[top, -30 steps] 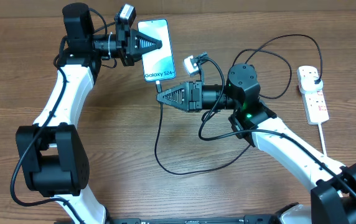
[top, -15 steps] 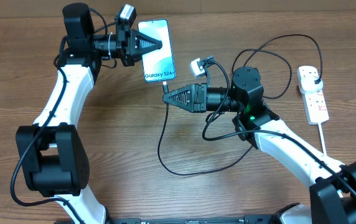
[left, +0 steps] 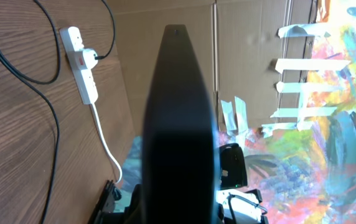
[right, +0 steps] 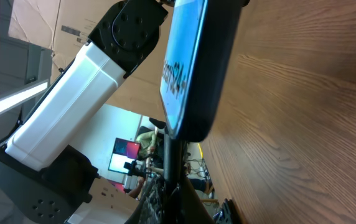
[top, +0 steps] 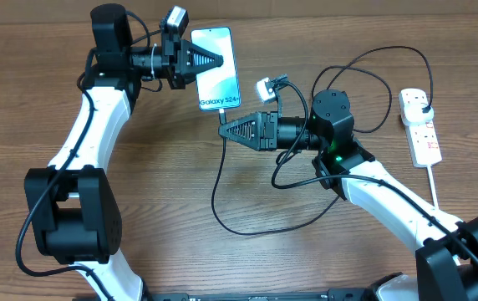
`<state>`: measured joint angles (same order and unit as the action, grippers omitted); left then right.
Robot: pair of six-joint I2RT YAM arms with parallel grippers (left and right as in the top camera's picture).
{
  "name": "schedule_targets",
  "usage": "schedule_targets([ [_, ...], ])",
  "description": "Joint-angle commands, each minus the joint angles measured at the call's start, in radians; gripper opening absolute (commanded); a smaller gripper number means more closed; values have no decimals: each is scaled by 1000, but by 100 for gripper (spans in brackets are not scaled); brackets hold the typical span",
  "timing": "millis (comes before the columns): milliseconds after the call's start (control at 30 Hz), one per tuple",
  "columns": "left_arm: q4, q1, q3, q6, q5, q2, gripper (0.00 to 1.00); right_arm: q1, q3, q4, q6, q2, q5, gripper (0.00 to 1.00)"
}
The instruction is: Plug charger to phone and switch on socket
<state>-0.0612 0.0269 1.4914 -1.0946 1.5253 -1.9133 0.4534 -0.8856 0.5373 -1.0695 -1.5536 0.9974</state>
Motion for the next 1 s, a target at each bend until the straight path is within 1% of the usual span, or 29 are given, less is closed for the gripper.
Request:
schedule_targets([
  [0,-7,10,11,-6,16,16,4,0,2,8,-4,-1,-17,4],
  [233,-7,11,11,-6,18,16,4,0,2,7,-26,-1,-36,4],
  [967,-7,32,11,-2,29,16,4,-7,2,8,-26,-1,-39,4],
])
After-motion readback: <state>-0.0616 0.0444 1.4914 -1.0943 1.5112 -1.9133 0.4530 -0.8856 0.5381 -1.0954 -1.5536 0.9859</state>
